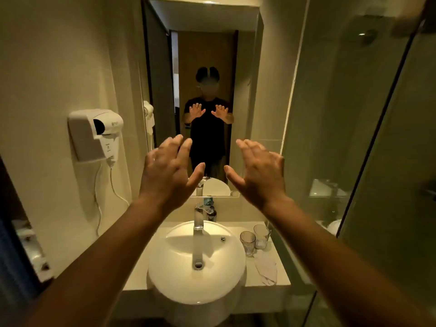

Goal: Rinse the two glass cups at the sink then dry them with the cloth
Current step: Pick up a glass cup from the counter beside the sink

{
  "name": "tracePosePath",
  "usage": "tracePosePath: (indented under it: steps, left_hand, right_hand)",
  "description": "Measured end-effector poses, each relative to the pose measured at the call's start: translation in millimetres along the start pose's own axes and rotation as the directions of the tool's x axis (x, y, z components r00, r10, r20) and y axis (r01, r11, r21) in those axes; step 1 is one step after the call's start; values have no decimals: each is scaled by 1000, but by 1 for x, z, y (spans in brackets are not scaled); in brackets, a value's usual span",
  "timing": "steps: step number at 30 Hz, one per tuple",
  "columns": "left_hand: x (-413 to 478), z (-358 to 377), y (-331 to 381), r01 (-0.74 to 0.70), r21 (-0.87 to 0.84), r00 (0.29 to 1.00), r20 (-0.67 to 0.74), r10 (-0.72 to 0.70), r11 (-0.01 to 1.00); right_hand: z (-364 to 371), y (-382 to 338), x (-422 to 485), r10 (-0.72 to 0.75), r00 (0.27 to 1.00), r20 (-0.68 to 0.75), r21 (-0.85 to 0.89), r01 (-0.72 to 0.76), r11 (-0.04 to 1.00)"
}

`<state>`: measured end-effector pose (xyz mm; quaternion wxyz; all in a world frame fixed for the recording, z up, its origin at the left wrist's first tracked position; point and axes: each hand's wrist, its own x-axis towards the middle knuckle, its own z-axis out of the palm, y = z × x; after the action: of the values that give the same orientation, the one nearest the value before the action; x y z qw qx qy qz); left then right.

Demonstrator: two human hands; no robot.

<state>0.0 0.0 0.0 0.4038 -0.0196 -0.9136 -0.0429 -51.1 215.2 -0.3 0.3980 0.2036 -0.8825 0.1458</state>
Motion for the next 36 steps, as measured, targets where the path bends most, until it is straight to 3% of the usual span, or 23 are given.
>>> tracePosePath:
  steps: [11,20,36]
  left_hand:
    - [-80,75,8,-23,8,966,257,20,1000]
    - [-139,119,31,16,41,906,422,-32,999]
    - [-191,169,70,71,27,809,583,-73,997]
  right_hand:
    - [61,22,-82,15,962,272,18,-20,1000]
    - [91,42,-153,103,839,535,25,-137,990]
    - [129,88,-219,177,693,699,37,-282,959]
